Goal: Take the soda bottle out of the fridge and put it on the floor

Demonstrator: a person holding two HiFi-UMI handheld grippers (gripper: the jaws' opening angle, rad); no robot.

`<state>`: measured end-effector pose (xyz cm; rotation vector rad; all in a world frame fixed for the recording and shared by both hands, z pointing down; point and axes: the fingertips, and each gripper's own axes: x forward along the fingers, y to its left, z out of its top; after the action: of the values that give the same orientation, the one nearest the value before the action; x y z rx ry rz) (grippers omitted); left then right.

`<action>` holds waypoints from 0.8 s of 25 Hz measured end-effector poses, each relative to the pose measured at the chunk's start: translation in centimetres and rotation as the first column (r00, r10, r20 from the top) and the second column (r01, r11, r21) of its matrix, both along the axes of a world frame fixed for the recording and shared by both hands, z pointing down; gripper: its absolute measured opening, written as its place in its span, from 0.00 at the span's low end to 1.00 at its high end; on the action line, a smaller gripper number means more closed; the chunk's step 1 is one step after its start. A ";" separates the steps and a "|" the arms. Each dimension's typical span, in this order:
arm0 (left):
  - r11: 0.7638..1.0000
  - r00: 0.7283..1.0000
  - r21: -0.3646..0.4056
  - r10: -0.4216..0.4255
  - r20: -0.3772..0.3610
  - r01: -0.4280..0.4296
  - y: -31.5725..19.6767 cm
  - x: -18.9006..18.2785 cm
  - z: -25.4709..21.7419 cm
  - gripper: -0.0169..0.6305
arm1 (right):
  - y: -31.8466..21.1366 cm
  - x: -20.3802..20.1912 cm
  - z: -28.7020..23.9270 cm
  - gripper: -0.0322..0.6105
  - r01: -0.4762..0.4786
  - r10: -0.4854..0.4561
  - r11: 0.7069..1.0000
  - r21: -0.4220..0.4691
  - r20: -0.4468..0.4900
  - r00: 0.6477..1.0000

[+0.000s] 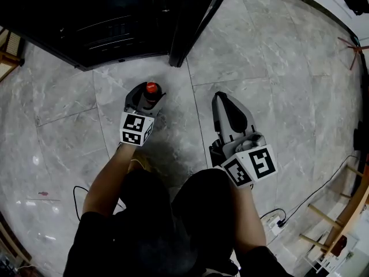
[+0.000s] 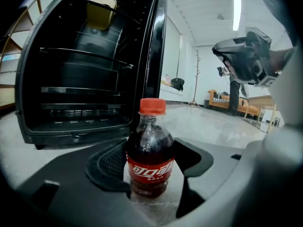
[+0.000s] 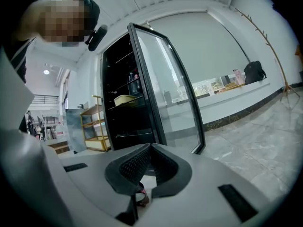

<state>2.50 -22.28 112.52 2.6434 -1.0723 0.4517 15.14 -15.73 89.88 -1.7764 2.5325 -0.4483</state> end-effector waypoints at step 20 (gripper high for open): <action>1.000 1.000 0.004 0.007 0.019 -0.007 1.5 0.2 0.5 0.50 | 0.0 -1.4 0.1 0.09 0.026 -0.026 1.000 -0.002 -0.017 1.000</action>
<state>2.73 -20.79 112.98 2.6521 -1.0712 0.4778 13.75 -15.77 90.02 -1.7580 2.5696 -0.4389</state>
